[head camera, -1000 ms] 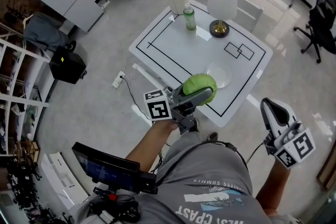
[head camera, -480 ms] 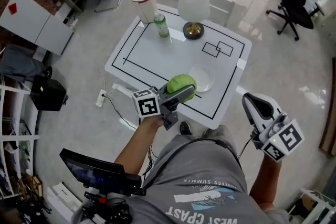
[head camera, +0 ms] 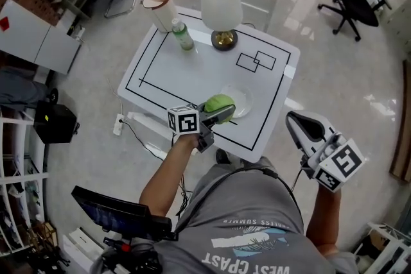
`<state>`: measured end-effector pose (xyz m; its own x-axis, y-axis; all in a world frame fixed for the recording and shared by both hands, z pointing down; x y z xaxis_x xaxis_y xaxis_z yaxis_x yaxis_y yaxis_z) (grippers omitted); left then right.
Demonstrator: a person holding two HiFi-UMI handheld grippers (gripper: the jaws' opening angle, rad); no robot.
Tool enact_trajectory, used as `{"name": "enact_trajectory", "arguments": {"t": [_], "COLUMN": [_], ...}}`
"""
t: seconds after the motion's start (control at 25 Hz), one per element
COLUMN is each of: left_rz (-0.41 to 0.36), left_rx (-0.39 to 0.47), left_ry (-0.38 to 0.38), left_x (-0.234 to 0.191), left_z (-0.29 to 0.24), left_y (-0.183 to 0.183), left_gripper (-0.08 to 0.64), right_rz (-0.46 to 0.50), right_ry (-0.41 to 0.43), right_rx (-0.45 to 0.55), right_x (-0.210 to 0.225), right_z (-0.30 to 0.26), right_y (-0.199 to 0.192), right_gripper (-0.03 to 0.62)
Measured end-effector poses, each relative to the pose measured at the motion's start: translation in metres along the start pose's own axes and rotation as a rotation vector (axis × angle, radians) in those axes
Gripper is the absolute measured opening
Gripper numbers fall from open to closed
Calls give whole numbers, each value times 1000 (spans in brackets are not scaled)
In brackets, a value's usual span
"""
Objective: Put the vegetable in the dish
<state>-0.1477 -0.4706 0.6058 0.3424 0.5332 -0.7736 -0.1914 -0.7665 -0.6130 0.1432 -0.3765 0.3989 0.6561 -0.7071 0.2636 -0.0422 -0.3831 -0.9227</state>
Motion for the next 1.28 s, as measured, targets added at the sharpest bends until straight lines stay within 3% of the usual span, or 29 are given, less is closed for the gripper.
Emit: {"name": "enact_trajectory", "arguments": {"t": [0.36,0.52,0.76,1.0,1.28], "left_rz": [-57,-67,-95,-105,-169], "left_rx": [-251,-330,-442,-505,-460], "left_ry": [70,63,110,124,125], "left_x": [-56,-69,-89,-104,-106], "left_z": [-61,-83,-103,-110,-110], "left_y": [-18,-25,-34,-40,-29], "left_gripper": [311,311,311,304,304], "right_rz": [-15,-32,-44,-56,-65], "right_ry": [30,30,30,32,40], "right_rx": [-81,-112,-137,-176,-195], "right_x": [39,56,77,90,97], "right_z": [-12,-13,-17,-27,-39], "right_y": [-7,-11,-17,-19,-15], "right_gripper": [8,8,8,9,9]}}
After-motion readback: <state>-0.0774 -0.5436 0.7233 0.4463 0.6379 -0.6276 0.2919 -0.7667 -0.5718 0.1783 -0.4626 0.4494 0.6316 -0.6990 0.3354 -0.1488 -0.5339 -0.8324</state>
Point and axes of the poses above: the fingertips, and each gripper's own axes: z backward along the fingers, x to its right, y out of its top, the point moved 10 cm from there along z, backward along the fingers, and after that the axes turned 3 degrees about -z, right-handed, at the moved point
